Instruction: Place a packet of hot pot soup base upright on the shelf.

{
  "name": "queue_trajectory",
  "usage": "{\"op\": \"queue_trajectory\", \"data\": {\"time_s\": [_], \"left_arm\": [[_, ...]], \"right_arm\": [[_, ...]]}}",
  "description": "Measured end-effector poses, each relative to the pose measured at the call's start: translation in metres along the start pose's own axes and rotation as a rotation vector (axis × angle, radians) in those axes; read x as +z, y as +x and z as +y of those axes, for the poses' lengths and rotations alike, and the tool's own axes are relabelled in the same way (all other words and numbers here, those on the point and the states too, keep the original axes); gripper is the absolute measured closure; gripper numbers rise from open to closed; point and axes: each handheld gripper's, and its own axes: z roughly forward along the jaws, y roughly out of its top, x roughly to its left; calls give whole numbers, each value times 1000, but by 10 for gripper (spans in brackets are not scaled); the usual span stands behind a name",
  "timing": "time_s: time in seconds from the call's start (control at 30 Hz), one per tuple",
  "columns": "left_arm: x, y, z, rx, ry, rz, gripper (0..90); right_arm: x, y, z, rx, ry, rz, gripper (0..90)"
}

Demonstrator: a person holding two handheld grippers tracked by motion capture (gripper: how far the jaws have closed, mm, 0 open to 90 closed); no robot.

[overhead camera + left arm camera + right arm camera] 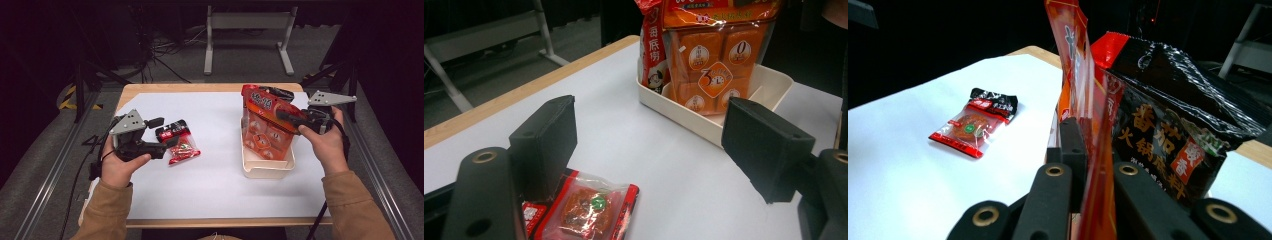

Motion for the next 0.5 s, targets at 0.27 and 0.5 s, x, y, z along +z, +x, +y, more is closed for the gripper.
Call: {"op": "queue_trajectory", "data": {"time_s": [0.27,0.5], "left_arm": [[1,4,-4,-29,1,-15,233],[3,5,-7,-24,9,-7,272]], "right_arm": [[-2,-4,-3,24,7,-11,896],[-6,-8,-5,38,7,-26,879]]}}
